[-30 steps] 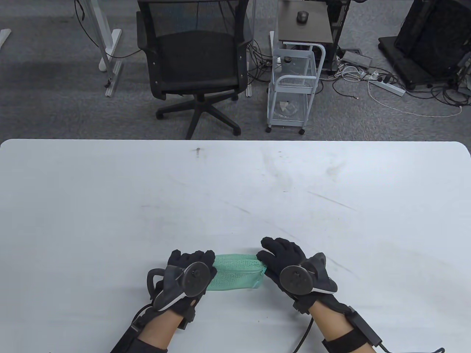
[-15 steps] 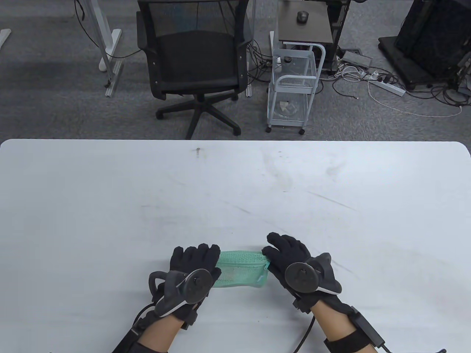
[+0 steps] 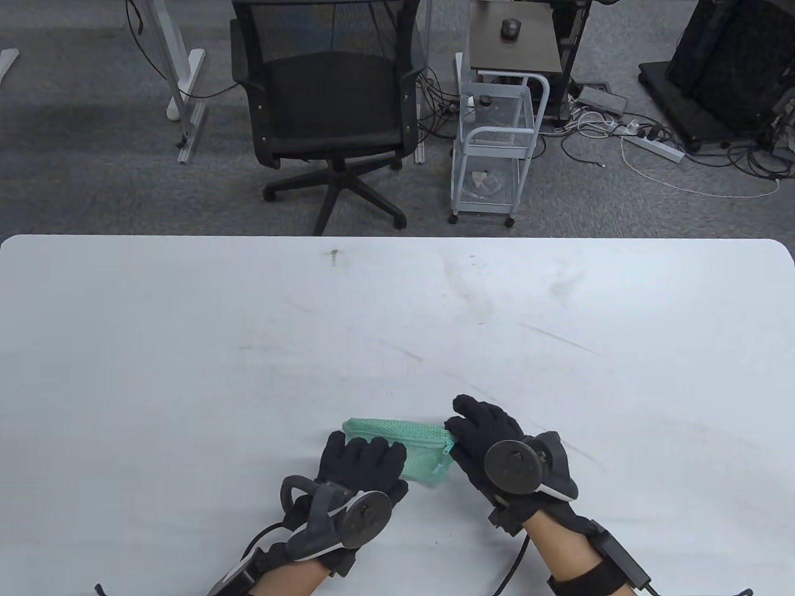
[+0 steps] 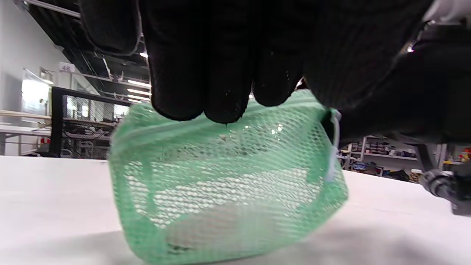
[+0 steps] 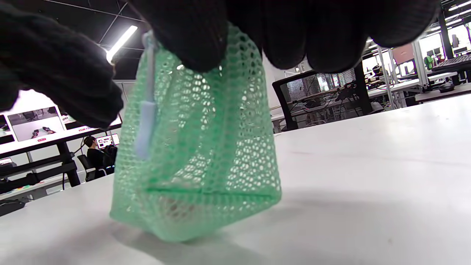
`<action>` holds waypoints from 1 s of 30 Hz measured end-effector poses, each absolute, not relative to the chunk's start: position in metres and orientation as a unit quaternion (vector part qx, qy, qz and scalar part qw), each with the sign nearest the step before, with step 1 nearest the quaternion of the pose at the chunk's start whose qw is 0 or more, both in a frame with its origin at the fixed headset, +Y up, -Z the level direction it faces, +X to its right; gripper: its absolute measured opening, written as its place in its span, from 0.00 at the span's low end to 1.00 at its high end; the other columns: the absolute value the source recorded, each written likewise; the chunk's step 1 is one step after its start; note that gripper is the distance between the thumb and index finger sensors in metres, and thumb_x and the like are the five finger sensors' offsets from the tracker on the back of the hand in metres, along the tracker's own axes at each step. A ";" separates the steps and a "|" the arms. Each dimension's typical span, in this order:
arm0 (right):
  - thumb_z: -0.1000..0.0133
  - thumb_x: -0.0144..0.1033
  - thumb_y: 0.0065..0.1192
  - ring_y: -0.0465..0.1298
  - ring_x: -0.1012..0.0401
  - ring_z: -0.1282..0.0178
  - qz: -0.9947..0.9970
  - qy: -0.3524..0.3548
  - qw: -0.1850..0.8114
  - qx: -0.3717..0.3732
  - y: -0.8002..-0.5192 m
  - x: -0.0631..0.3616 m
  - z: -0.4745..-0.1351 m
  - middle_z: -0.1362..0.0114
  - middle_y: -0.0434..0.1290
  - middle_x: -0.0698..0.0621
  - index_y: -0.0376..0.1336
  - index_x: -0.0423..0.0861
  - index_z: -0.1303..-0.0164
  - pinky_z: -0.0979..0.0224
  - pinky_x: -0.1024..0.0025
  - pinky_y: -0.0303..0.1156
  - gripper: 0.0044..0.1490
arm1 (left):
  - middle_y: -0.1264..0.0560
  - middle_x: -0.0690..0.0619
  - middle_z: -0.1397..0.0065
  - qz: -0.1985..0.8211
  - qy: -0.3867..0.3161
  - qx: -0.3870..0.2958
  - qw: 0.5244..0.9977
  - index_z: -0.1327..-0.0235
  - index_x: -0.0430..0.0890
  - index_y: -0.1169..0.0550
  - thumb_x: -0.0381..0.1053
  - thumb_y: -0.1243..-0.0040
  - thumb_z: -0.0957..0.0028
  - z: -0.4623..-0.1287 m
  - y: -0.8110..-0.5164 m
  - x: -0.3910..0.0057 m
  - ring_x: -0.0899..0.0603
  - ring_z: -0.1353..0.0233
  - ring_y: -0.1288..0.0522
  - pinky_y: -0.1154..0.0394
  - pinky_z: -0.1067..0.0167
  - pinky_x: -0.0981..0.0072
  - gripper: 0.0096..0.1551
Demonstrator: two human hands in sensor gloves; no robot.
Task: Take cleansing milk out of the toiletry bag
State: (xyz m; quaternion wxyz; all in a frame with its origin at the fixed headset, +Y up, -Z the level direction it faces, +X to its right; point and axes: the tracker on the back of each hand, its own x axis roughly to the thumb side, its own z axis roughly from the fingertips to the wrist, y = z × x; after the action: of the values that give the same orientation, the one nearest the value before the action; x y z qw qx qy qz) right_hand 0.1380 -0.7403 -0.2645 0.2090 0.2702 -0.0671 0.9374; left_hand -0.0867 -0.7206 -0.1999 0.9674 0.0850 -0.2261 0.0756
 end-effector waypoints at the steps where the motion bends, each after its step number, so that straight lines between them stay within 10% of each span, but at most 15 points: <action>1: 0.41 0.35 0.71 0.70 0.26 0.30 0.936 -0.067 0.212 0.271 -0.740 0.137 -0.263 0.19 0.67 0.30 0.72 0.34 0.37 0.32 0.29 0.66 0.26 | 0.17 0.48 0.28 0.075 -0.228 0.083 0.967 0.33 0.53 0.19 0.62 0.27 0.52 -0.200 -0.721 -0.085 0.34 0.32 0.17 0.34 0.28 0.32 0.34; 30: 0.43 0.39 0.74 0.73 0.26 0.33 0.909 -0.067 0.291 0.291 -0.737 0.102 -0.235 0.23 0.71 0.30 0.76 0.29 0.49 0.35 0.29 0.68 0.27 | 0.13 0.47 0.36 0.077 -0.176 0.091 0.977 0.39 0.50 0.15 0.63 0.24 0.55 -0.207 -0.731 -0.082 0.34 0.39 0.13 0.32 0.30 0.32 0.33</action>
State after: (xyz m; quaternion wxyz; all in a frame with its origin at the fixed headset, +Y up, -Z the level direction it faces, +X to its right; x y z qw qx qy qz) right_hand 0.1016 -0.7368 -0.2345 0.2910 0.2914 -0.0671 0.9088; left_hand -0.0819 -0.7314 -0.2068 0.9772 0.0909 -0.1758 0.0767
